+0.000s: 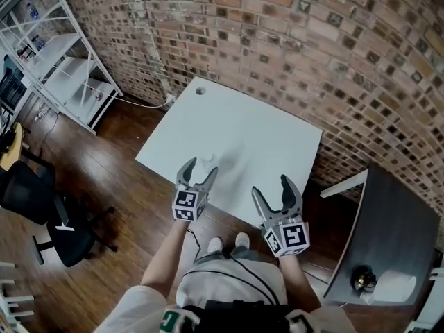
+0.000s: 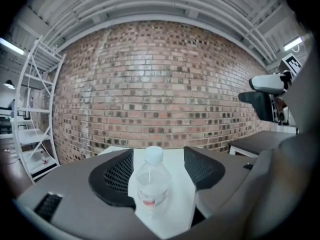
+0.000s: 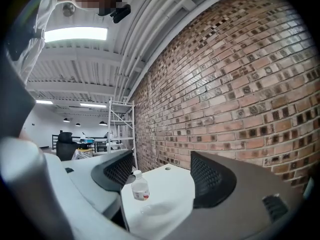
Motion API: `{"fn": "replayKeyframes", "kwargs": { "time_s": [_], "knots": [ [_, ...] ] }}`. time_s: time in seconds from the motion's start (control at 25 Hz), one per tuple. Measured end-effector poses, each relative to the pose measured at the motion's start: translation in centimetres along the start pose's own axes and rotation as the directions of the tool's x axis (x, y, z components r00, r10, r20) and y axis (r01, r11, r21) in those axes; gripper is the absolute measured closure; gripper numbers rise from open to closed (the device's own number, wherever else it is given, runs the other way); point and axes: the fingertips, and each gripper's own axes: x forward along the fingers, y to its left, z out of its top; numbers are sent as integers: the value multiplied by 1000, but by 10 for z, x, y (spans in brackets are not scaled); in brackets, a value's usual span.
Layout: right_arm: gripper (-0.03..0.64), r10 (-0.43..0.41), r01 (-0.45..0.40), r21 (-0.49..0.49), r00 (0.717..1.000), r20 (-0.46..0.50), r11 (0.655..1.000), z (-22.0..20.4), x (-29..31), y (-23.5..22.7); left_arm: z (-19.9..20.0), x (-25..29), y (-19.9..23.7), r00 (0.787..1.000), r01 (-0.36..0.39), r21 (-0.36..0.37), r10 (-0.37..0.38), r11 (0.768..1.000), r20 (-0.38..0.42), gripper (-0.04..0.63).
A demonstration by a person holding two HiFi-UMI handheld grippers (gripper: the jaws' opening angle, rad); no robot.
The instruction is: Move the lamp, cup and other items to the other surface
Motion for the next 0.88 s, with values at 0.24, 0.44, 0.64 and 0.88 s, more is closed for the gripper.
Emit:
{"fn": "replayKeyframes", "kwargs": {
  "time_s": [0.24,0.44,0.64,0.88],
  "knots": [
    [244,-30,30,0,999,20,1000,-1,-8,5,30,-49,-12,997,-10,-40,13,999,74,244],
    [244,-77,78,1,996,44,997,-3,-13,8,66,-92,-18,985,-47,-77,59,996,163,244],
    [244,-124,125,-3,989,87,992,-2,-18,17,100,-127,-20,965,-65,-80,83,995,248,245],
    [244,-118,118,-3,989,93,993,3,-22,32,107,-150,-20,960,-64,-108,90,992,266,249]
  ]
}}
